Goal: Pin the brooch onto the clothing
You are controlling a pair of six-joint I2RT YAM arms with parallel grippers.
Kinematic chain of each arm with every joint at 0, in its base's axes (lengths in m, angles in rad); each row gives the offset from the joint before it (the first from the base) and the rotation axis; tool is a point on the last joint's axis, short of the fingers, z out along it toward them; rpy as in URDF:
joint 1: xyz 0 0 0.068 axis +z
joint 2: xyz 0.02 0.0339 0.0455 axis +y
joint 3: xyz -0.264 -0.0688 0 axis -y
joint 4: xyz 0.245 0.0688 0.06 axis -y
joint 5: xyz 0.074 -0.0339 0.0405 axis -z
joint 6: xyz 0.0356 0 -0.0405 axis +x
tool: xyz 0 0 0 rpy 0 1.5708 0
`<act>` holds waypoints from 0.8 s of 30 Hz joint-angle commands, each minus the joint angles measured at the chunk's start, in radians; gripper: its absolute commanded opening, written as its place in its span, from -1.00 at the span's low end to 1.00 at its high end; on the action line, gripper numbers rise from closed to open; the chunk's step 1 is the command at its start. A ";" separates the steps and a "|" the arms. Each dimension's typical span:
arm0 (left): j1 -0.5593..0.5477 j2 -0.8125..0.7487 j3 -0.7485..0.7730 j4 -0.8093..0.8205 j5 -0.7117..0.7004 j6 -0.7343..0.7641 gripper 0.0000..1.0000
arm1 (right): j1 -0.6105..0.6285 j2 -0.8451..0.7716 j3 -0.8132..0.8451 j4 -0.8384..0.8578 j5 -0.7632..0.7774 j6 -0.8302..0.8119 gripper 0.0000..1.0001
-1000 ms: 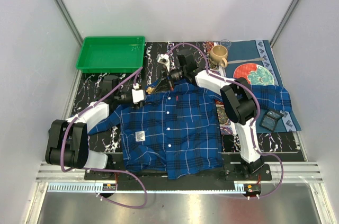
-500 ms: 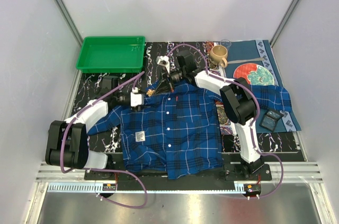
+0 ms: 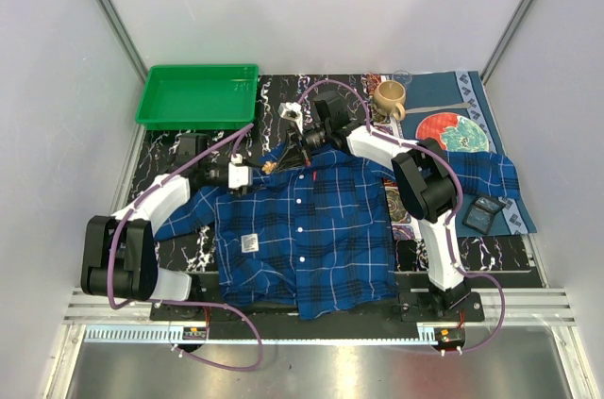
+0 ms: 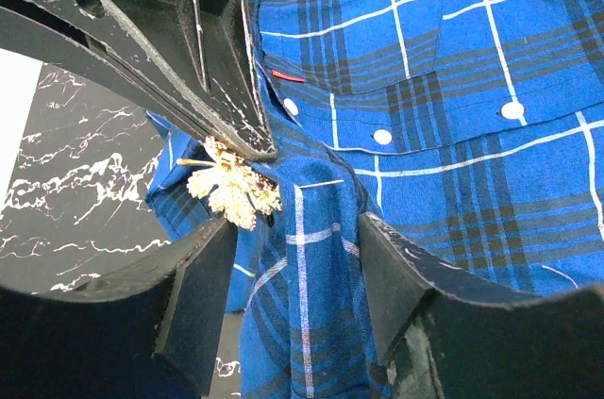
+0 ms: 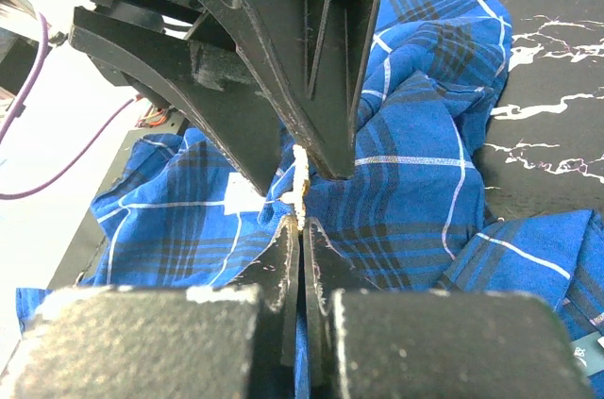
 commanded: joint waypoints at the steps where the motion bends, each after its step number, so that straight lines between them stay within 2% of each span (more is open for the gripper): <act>1: -0.015 -0.019 0.020 0.069 0.077 0.033 0.14 | 0.019 -0.054 0.022 0.005 -0.046 -0.021 -1.00; 4: -0.028 -0.024 -0.001 0.137 0.048 -0.004 0.06 | 0.023 -0.055 0.025 0.005 -0.047 -0.020 -1.00; 9: -0.039 -0.028 -0.035 0.294 0.031 -0.140 0.07 | 0.025 -0.055 0.029 0.006 -0.047 -0.015 -1.00; 13: -0.047 -0.030 -0.043 0.322 0.036 -0.177 0.09 | 0.025 -0.055 0.030 0.006 -0.046 -0.014 -1.00; 24: -0.045 -0.037 -0.052 0.383 0.059 -0.340 -0.05 | 0.025 -0.061 0.021 0.006 -0.032 -0.023 -1.00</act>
